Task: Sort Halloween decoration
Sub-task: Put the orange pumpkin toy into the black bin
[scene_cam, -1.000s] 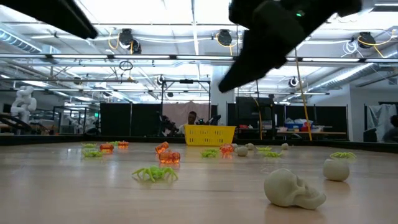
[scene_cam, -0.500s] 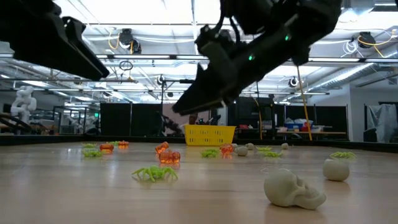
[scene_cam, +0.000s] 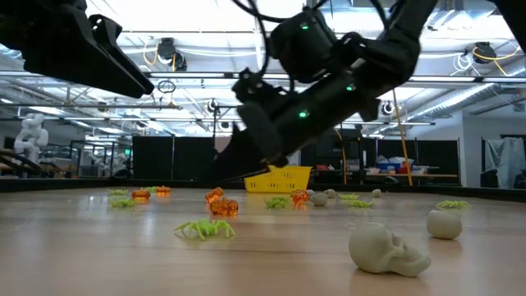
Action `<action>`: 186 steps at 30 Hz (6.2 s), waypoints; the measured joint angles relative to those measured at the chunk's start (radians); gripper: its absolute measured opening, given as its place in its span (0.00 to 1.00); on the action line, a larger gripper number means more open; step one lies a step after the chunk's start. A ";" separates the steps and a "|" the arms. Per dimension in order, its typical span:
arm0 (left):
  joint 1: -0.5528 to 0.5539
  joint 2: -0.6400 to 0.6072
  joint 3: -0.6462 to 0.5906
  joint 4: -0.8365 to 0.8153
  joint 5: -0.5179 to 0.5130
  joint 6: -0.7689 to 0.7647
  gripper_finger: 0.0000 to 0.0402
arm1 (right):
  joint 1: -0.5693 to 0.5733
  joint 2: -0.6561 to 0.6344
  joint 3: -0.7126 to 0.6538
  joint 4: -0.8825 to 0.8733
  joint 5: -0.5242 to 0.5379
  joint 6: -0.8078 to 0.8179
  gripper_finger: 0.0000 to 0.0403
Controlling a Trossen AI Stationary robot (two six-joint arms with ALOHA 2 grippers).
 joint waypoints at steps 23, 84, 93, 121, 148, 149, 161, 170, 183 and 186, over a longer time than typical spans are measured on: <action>0.000 0.000 0.000 -0.006 0.001 -0.005 0.29 | -0.005 0.067 0.089 -0.182 0.035 0.067 0.38; 0.000 0.000 0.002 0.052 0.024 0.025 0.29 | 0.547 -0.377 0.035 -0.833 0.424 0.044 0.18; 0.002 0.000 0.002 0.097 0.024 -0.007 0.29 | 0.556 -0.408 0.040 -0.934 0.421 -0.077 0.18; 0.107 0.000 0.002 0.101 0.024 -0.008 0.29 | 0.551 -0.470 -0.228 -0.338 0.456 0.468 0.18; 0.106 0.000 0.001 0.101 0.024 -0.008 0.29 | 0.562 -0.592 -0.211 -0.544 0.171 0.615 0.18; 0.106 0.000 0.001 0.101 0.024 -0.008 0.29 | 0.571 -0.605 -0.193 -0.620 0.158 0.632 0.18; 0.106 0.000 0.000 0.187 0.024 -0.008 0.29 | 0.725 -0.634 0.123 -1.369 0.099 0.835 0.18; 0.106 0.000 0.000 0.207 0.024 -0.008 0.29 | 0.792 -0.616 0.141 -1.533 -0.001 0.977 0.18; 0.106 0.000 0.000 0.200 0.024 0.000 0.29 | 0.803 -0.486 0.140 -1.539 -0.031 0.972 0.18; 0.106 0.000 0.000 0.197 0.024 0.000 0.29 | 0.803 -0.452 0.140 -1.535 -0.032 0.976 0.18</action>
